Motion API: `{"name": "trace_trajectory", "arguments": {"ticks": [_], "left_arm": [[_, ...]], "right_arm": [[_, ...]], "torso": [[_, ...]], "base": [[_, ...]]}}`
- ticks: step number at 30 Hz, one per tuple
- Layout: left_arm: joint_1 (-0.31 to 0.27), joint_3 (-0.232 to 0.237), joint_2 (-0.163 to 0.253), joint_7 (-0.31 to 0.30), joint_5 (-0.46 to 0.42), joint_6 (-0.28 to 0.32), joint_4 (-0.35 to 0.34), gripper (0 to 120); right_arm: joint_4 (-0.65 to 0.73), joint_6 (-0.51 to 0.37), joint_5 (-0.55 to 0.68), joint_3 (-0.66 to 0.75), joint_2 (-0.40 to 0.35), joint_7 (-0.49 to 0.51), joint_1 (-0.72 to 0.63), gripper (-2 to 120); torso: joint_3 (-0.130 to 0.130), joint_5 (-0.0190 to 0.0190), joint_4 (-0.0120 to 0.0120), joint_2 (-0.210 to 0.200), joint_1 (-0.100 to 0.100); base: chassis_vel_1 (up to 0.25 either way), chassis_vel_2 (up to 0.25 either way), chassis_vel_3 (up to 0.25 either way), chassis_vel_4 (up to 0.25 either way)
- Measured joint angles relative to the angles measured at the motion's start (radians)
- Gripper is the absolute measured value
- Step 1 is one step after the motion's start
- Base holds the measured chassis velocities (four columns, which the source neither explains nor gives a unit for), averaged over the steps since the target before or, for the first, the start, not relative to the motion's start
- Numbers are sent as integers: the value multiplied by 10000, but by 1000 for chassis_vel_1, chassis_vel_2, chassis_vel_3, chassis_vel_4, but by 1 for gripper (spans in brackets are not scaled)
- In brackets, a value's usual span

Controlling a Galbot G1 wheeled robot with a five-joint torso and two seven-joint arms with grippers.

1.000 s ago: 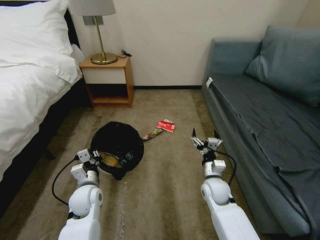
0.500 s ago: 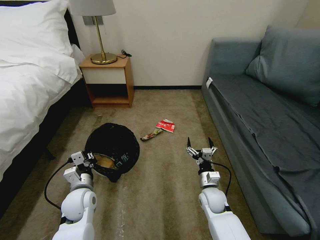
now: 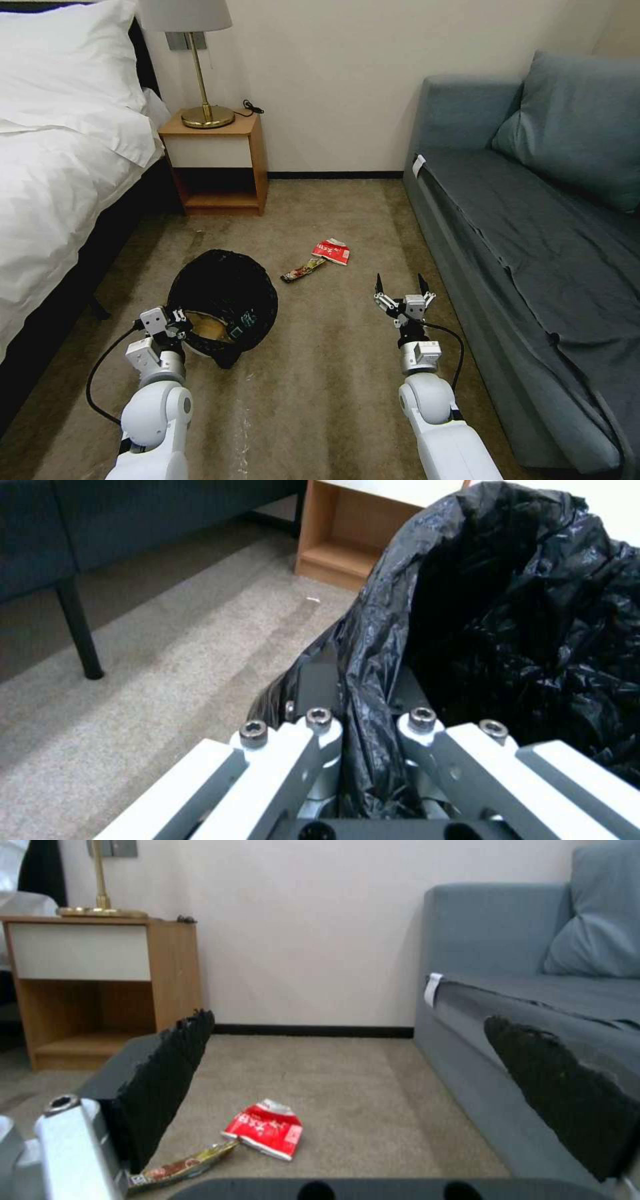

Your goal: Pick up the trash bin, then pick up the garbage on the floor and place it into the trash bin.

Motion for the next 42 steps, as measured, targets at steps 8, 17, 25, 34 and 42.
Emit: {"name": "trace_trajectory", "arguments": {"ticks": [8,17,25,34,42], "left_arm": [[76,11,-45,-14,83,-76,58,4],[32,9,-46,-51,97,-81,89,4],[27,-133,-45,-83,99,-81,113,4],[70,-227,-46,-120,88,-91,116,4],[124,-219,-66,-126,105,-110,101,4]], "right_arm": [[-62,3,10,20,-5,-111,-8,100],[-196,87,1,34,-7,-172,-22,100],[-292,124,6,8,-20,-248,11,100],[-317,196,-6,-21,-1,-346,6,100],[-292,222,5,-29,-29,-358,-46,100]], "torso": [[1,1,0,0,0],[2,0,0,0,1],[1,0,0,0,0],[1,0,0,0,1],[1,0,0,0,0]], "base": [[-101,106,107,-98],[-91,90,92,-96],[-69,83,77,-73],[-114,103,103,-110],[-114,123,113,-116]]}}
